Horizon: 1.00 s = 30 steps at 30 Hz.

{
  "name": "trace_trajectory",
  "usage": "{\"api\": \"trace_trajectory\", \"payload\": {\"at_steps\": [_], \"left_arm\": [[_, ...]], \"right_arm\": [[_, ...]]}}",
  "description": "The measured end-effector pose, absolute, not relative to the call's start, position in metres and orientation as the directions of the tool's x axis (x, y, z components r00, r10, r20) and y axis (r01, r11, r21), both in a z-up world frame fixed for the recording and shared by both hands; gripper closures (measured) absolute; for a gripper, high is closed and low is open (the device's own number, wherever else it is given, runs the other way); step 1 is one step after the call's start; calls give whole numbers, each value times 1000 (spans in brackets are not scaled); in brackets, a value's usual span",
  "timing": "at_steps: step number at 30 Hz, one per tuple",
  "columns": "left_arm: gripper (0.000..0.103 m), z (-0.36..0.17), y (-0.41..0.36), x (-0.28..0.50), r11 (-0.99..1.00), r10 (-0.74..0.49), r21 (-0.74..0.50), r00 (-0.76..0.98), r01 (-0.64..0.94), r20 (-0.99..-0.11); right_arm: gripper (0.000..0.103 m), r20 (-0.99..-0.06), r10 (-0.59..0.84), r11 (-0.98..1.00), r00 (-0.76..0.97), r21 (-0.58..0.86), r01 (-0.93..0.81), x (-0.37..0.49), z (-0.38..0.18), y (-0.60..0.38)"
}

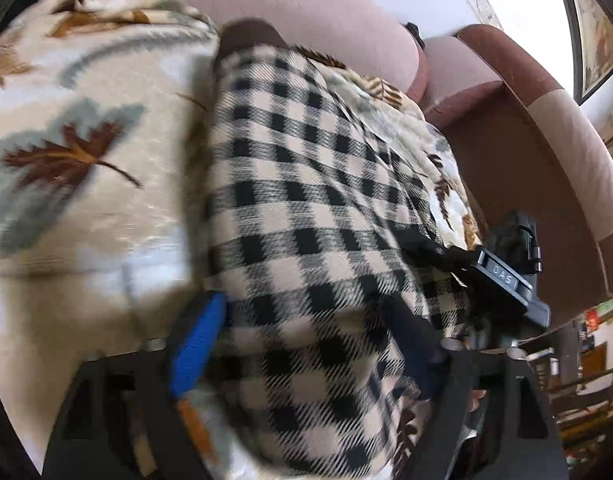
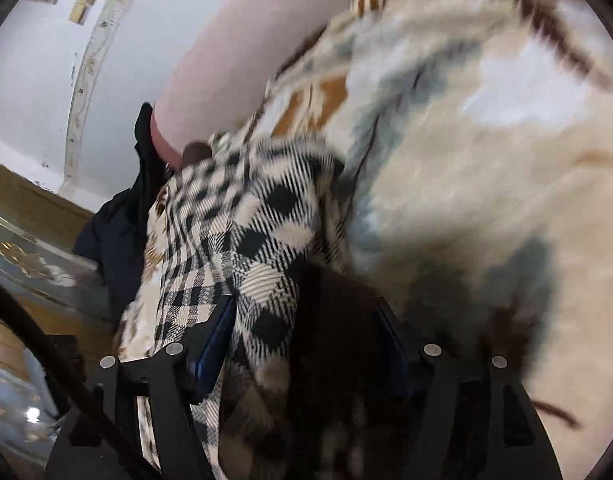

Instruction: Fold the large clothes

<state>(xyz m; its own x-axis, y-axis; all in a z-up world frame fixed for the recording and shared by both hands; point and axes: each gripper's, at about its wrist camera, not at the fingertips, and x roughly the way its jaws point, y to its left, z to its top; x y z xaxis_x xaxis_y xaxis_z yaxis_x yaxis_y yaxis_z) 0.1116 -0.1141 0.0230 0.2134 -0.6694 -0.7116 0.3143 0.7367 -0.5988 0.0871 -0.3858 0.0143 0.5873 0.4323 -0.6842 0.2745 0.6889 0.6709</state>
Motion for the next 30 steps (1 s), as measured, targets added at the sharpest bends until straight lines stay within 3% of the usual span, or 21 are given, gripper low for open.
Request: {"api": "trace_trajectory", "payload": {"at_steps": [2,3,4,5,7,9,11,13,16,19,21,22,23,27,30], "left_arm": [[10,22,-122,113,748,-655,-581,221,321,-722],[10,22,-128,115,763,-630,-548,204,343,-749],[20,23,-130,115,774,-610,-521,202,359,-767],[37,28,-130,115,782,-595,-501,205,370,-777],[57,42,-123,119,772,-603,-500,204,393,-771],[71,59,-114,122,767,-610,-496,225,407,-760],[90,85,-105,127,767,-613,-473,275,434,-741],[94,104,-97,135,746,-644,-498,290,443,-708],[94,117,-88,138,760,-635,-489,326,428,-701],[93,106,-85,133,797,-587,-451,341,402,-734],[75,89,-85,128,804,-578,-457,316,381,-753],[50,80,-86,125,803,-582,-473,305,362,-754],[36,72,-86,121,803,-585,-487,302,343,-753],[34,50,-91,115,769,-633,-554,258,319,-730],[25,43,-90,112,723,-688,-616,248,313,-682]], "right_arm": [[26,-683,426,714,593,656,243,96,16,-377],[35,-690,440,721,575,653,232,103,15,-371],[42,-695,453,721,559,654,229,109,14,-366],[49,-696,454,719,557,655,232,111,14,-363],[57,-700,432,731,569,641,234,115,21,-356],[66,-659,451,714,602,671,199,117,36,-349],[69,-625,453,717,636,679,156,119,55,-340],[69,-591,461,722,662,684,108,121,72,-329],[69,-587,458,747,667,661,70,123,80,-312],[69,-631,411,757,659,638,140,121,67,-319],[70,-678,360,759,641,613,222,118,54,-334],[70,-700,336,759,630,597,258,117,49,-339],[68,-719,315,759,619,583,290,117,43,-345],[42,-754,297,744,587,568,353,115,29,-358],[37,-747,328,743,578,582,331,111,31,-360]]}}
